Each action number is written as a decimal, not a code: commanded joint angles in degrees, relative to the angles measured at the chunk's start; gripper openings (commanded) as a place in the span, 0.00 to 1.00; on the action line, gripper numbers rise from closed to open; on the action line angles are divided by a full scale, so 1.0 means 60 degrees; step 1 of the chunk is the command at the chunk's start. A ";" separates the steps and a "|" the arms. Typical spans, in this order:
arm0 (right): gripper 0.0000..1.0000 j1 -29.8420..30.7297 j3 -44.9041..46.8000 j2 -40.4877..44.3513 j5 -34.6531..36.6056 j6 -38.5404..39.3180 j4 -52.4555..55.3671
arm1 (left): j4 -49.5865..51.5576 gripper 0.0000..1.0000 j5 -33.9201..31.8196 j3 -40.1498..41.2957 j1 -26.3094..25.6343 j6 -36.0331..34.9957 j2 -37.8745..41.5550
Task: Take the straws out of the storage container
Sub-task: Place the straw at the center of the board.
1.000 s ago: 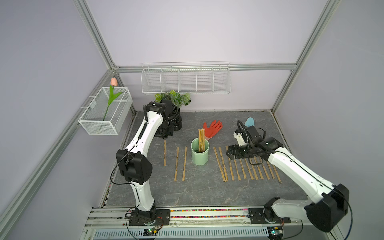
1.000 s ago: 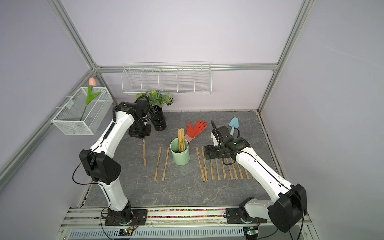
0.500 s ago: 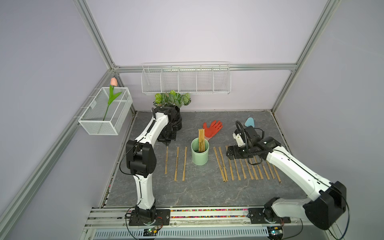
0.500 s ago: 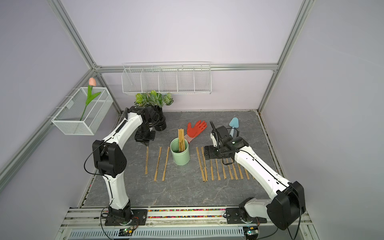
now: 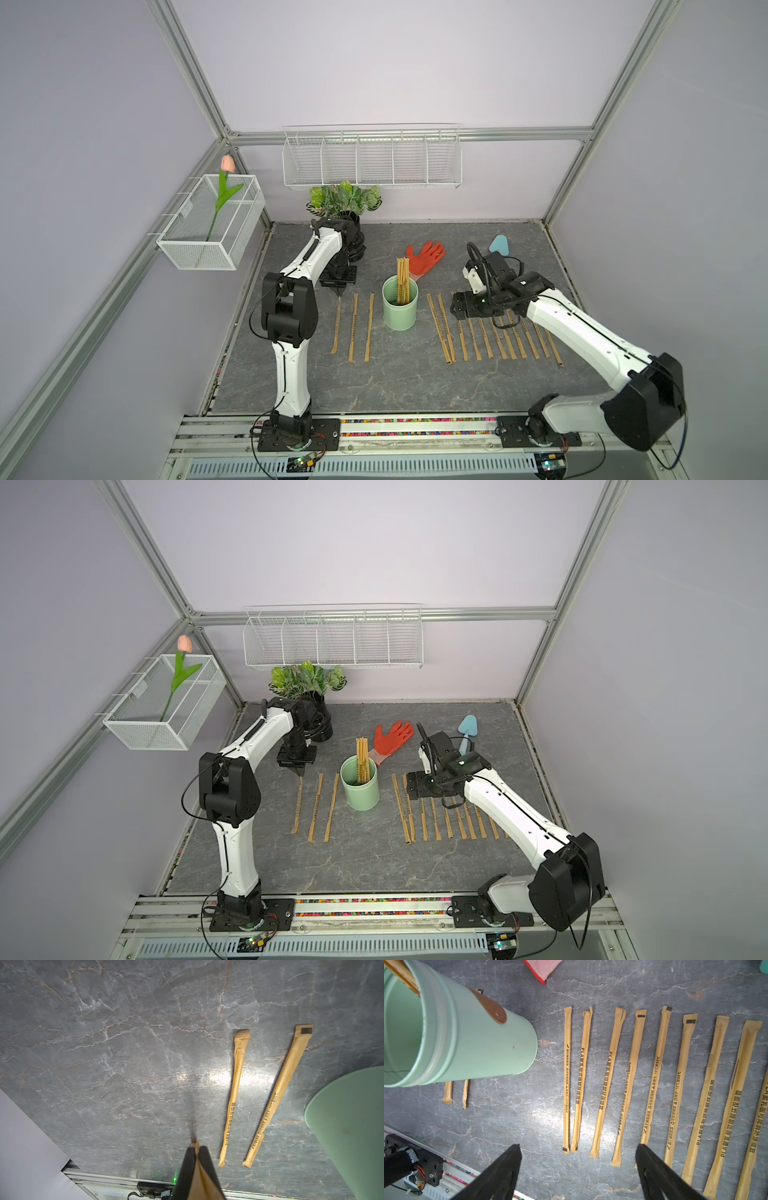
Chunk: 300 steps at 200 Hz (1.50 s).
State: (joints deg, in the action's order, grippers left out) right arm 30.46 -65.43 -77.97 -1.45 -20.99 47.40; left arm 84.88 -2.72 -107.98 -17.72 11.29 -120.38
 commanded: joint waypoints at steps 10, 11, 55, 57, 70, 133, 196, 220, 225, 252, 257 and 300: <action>0.89 -0.0049 0.0094 -0.0194 -0.0157 0.0091 -0.0150 | -0.0273 0.06 0.0120 0.0067 0.0096 -0.0124 -0.0435; 0.89 -0.0050 0.0094 -0.0191 -0.0155 0.0088 -0.0158 | -0.0274 0.06 0.0118 0.0067 0.0096 -0.0124 -0.0447; 0.89 -0.0050 0.0094 -0.0283 -0.0197 0.0079 -0.0204 | -0.0421 0.07 0.0234 0.0126 0.0126 -0.0212 -0.0730; 0.89 -0.0048 0.0094 -0.0281 -0.0190 0.0084 -0.0208 | -0.0414 0.07 0.0245 0.0126 0.0126 -0.0223 -0.0743; 0.89 -0.0045 0.0094 -0.0278 -0.0191 0.0085 -0.0235 | -0.0442 0.07 0.0276 0.0156 0.0131 -0.0253 -0.0796; 0.89 -0.0052 0.0101 -0.0336 -0.0206 0.0099 -0.0268 | -0.0726 0.07 0.0378 0.0483 0.0204 -0.0271 -0.1023; 0.89 -0.0048 0.0124 -0.0362 -0.0199 0.0100 -0.0238 | -0.0890 0.08 0.0437 0.0419 0.0339 -0.0315 -0.1263; 0.89 -0.0048 0.0110 -0.0337 -0.0168 0.0111 -0.0216 | -0.0934 0.09 0.0449 0.0397 0.0355 -0.0329 -0.1325; 0.89 -0.0051 0.0109 -0.0342 -0.0171 0.0115 -0.0208 | -0.0938 0.09 0.0451 0.0390 0.0366 -0.0329 -0.1349; 0.89 -0.0051 0.0094 -0.0363 -0.0170 0.0098 -0.0202 | -0.0971 0.11 0.0454 0.0416 0.0386 -0.0330 -0.1352; 0.89 -0.0051 0.0094 -0.0363 -0.0168 0.0100 -0.0209 | -0.0985 0.11 0.0454 0.0416 0.0380 -0.0329 -0.1352; 0.89 -0.0041 0.0065 -0.0375 -0.0170 0.0084 -0.0207 | -0.0993 0.12 0.0451 0.0463 0.0402 -0.0343 -0.1347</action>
State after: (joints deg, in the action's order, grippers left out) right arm 30.46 -65.43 -79.77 -1.83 -20.99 46.41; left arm 79.77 -0.14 -105.51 -15.75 10.17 -127.55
